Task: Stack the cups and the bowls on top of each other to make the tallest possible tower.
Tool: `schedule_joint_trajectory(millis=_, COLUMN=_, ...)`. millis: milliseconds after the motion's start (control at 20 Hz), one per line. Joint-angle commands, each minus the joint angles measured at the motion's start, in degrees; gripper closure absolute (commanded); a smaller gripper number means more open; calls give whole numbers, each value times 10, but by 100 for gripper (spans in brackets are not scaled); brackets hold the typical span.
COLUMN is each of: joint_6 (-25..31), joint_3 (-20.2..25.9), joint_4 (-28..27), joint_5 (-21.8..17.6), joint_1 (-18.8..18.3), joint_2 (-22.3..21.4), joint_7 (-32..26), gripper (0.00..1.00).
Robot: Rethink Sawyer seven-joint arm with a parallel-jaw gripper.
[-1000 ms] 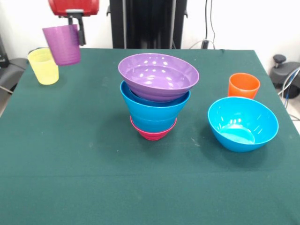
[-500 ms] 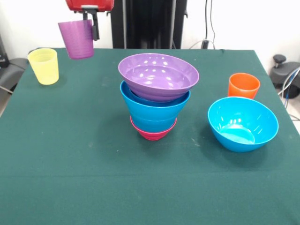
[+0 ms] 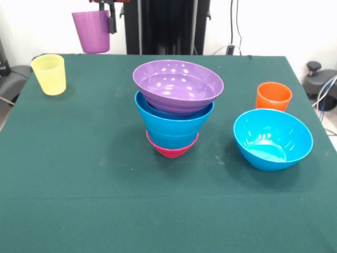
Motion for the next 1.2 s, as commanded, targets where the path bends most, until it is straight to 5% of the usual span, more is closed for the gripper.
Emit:
schedule_joint_trajectory(millis=50, joint_6=-30, joint_3=-29, joint_4=67, joint_5=31, joint_1=49, joint_2=-29, joint_7=104, gripper=100)
schedule_joint_trajectory(millis=500, joint_6=-65, joint_3=-86, joint_4=78, joint_5=42, joint_1=117, joint_2=-25, joint_7=144, gripper=100)
schedule_joint_trajectory(millis=1200, joint_6=-135, joint_3=-169, joint_4=45, joint_5=22, joint_1=193, joint_2=46, joint_7=178, gripper=100)
